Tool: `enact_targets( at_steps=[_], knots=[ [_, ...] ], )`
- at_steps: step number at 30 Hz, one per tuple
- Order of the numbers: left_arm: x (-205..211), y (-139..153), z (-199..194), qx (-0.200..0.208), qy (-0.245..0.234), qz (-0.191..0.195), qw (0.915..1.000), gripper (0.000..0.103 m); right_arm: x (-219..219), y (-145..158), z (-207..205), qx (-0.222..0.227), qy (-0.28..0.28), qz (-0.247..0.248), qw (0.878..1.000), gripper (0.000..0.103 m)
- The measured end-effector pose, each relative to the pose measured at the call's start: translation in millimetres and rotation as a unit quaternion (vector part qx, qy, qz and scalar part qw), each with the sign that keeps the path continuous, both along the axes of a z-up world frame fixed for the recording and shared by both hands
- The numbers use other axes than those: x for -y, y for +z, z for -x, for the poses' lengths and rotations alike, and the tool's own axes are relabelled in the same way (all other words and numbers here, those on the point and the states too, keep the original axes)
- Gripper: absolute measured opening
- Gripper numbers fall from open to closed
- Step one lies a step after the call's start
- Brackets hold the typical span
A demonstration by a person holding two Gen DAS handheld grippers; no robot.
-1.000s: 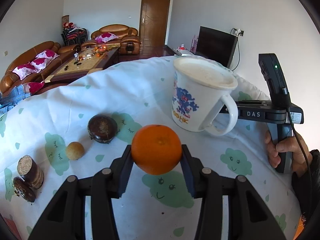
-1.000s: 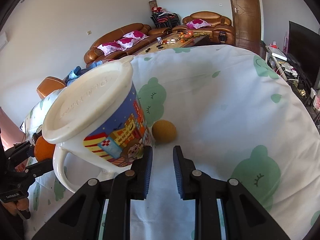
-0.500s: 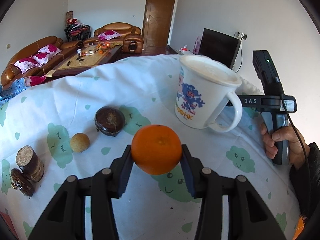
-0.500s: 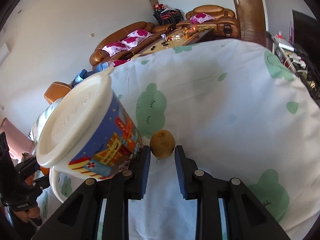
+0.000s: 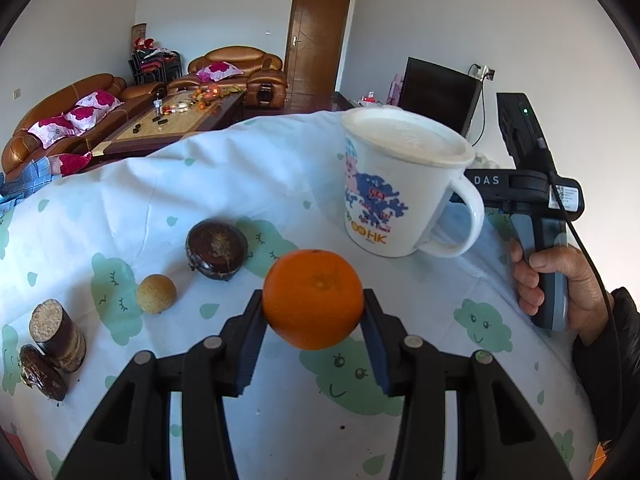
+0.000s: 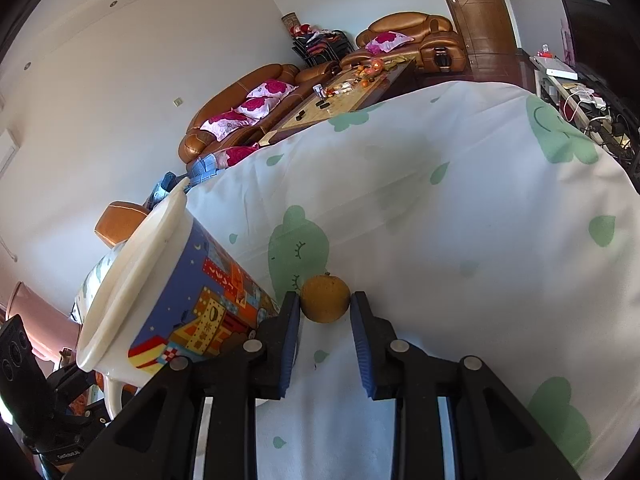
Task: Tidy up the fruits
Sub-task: 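Close the right gripper on the small yellow fruit beside the mug, then carry the orange into the tin box and open the left gripper while the right drops the yellow fruit there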
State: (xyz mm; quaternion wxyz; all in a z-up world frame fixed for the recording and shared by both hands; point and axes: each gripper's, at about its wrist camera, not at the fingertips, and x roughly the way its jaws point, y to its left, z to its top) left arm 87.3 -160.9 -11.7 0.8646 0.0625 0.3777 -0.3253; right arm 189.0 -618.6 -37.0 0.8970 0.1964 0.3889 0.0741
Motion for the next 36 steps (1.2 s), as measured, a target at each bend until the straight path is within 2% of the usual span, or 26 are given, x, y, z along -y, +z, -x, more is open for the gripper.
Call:
enact_targets(
  at_steps=[4, 8, 15, 19, 29, 36],
  knots=[
    [0, 1, -1, -0.002, 0.001, -0.001, 1.0, 0.048, -1, 2, 1, 0.001, -0.008, 0.006, 1.0, 0.027],
    [1, -2, -3, -0.007, 0.002, 0.0, 1.0, 0.048, 3, 8, 15, 0.011, -0.038, 0.04, 0.998, 0.027],
    [1, -1, -1, -0.007, 0.004, 0.004, 1.0, 0.048, 3, 26, 52, 0.039, -0.09, 0.109, 0.989, 0.027],
    [-2, 0, 3, -0.009, 0.009, 0.01, 0.9999, 0.048, 1, 32, 80, 0.045, -0.11, 0.111, 0.987, 0.027],
    [-25, 9, 42, -0.008, 0.029, 0.0, 0.9996, 0.048, -53, 39, 138, 0.055, -0.093, 0.119, 0.987, 0.027],
    [-66, 34, 84, 0.029, 0.06, -0.021, 0.9975, 0.048, -117, 58, 171, 0.083, -0.054, 0.111, 0.989, 0.027]
  ],
)
